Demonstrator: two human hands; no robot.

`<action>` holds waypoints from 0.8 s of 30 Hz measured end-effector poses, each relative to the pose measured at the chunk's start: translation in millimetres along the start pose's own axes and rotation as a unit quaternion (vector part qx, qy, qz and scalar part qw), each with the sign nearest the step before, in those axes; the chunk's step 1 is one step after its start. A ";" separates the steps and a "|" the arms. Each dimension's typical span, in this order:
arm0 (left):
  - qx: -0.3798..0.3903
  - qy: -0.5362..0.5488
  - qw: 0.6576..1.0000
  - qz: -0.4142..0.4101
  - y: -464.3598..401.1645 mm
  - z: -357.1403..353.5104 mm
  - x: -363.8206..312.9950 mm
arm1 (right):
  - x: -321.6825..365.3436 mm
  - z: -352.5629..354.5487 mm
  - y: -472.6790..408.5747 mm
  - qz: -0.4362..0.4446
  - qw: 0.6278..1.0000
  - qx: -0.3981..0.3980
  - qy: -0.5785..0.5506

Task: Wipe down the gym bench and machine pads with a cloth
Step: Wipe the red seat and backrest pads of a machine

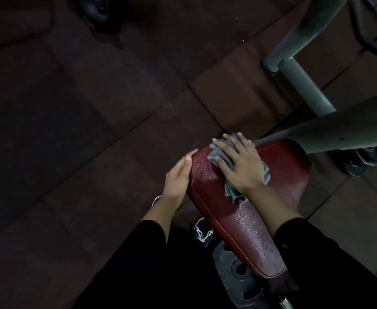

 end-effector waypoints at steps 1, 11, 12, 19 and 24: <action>0.011 0.026 0.999 0.022 -0.4 2.3 2.8 | 9.4 -1.6 -6.1 0.007 1.000 -0.004 0.002; 0.056 0.038 0.993 0.097 3.1 8.2 0.5 | 57.1 -23.9 89.3 0.179 0.982 0.050 0.037; 0.064 0.036 0.992 0.100 2.3 8.1 0.5 | 47.5 -20.0 99.9 0.197 0.978 0.063 0.036; 0.067 0.034 0.991 0.109 1.9 9.1 4.4 | -0.9 5.1 33.2 0.038 0.999 -0.020 0.009; 0.043 0.096 0.979 0.174 2.8 9.4 6.6 | 68.3 -22.6 2.6 0.069 0.996 -0.021 0.044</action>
Point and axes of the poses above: each hand's wrist, its own y-axis away from the middle knuckle, its own z-axis out of the back of the hand, x = y × z, the point moved 5 cm from there along -y, towards the middle knuckle, and after that the axes turned 10 degrees about z, right-handed, at the moved point
